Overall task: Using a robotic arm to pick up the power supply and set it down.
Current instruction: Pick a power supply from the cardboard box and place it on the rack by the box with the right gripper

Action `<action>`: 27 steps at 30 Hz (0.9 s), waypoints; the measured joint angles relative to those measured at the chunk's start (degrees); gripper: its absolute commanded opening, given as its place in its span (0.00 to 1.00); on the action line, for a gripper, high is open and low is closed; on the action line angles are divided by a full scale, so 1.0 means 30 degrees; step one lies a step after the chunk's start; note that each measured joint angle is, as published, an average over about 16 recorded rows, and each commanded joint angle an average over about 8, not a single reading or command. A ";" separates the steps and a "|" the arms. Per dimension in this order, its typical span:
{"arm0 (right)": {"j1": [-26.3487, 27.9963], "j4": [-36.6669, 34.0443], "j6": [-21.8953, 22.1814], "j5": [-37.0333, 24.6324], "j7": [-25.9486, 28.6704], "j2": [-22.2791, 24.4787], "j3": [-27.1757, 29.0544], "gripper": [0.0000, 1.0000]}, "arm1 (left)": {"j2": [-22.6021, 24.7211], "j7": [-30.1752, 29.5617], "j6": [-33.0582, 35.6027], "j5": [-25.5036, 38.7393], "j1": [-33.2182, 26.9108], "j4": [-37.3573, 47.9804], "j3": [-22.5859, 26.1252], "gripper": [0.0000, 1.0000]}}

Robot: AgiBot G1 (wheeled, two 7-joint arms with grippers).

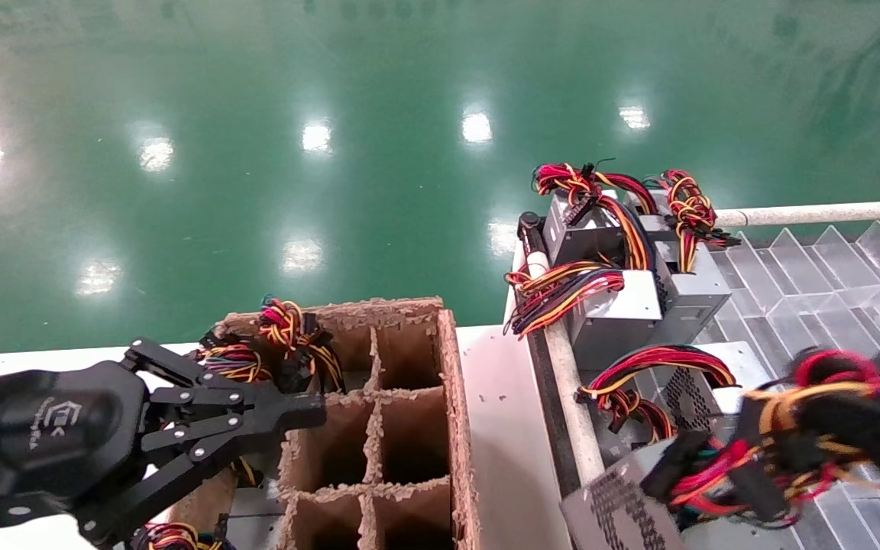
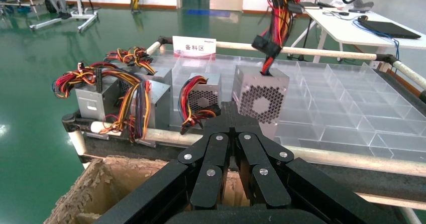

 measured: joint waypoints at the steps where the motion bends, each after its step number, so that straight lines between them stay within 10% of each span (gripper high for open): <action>1: -0.0379 -0.0171 -0.0143 0.0495 -0.0519 0.0100 -0.0205 0.00 | 0.0000 0.0000 0.0000 0.0000 0.0000 0.0000 0.0000 0.00; 27: -0.5887 0.1562 0.0589 1.3514 -1.2003 0.4151 -0.9272 0.00 | 0.0000 0.0000 0.0000 -0.0001 0.0000 0.0000 0.0001 0.00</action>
